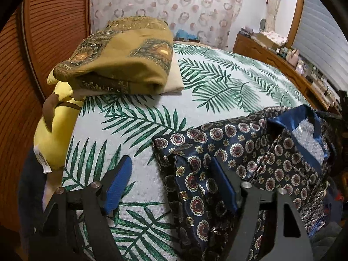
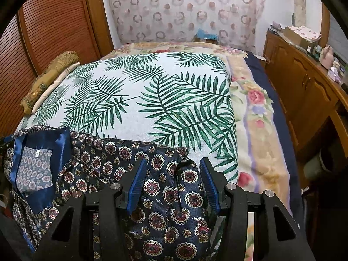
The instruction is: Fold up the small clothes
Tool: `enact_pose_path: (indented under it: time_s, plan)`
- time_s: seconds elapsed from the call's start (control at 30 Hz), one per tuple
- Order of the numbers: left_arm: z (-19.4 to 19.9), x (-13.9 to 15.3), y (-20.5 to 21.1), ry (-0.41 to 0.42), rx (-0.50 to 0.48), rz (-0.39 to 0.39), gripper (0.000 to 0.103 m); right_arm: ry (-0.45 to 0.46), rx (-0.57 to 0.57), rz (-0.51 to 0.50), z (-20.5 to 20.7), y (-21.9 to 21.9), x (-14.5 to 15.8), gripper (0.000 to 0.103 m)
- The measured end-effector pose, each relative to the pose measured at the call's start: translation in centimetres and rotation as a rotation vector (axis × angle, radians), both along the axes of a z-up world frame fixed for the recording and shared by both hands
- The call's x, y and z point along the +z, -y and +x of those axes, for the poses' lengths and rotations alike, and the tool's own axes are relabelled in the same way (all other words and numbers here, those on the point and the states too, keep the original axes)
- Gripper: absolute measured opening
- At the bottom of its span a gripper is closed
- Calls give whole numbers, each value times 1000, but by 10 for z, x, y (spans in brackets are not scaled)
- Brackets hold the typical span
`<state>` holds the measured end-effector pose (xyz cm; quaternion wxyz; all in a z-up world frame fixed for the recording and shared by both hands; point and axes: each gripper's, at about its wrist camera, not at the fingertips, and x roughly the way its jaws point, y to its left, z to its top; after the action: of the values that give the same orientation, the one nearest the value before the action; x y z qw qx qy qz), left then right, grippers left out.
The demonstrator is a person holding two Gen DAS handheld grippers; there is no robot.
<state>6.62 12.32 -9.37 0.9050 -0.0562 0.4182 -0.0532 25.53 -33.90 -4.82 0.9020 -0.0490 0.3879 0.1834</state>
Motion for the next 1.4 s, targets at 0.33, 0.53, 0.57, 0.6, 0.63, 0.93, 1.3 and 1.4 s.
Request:
enact_pose_path:
  time_s: [0.33,0.53,0.57,0.6,0.63,0.93,1.3,1.4]
  plan:
    - [-2,2,11,19,-45,-4,34,-8,13,-15,3,-3,-2,54]
    - [2,1,8,5,-35,-11,34,-30,10,-36,8,-6,-7,60]
    - [3,1,8,1,-38,-6,34,-33,11,-40,9,-7,-7,61]
    - [4,1,9,-2,-40,-1,34,-36,11,-46,11,-8,-6,61]
    - [4,1,10,-3,-42,6,34,-41,10,-53,12,-9,-6,61]
    - [-1,6,15,28,-73,-4,9,-33,81,-102,6,-28,-4,30]
    - [-34,79,26,225,-106,-48,6,162,73,33,-57,-16,53,6]
    - [-43,106,29,302,-121,-62,6,235,72,51,-82,-10,79,6]
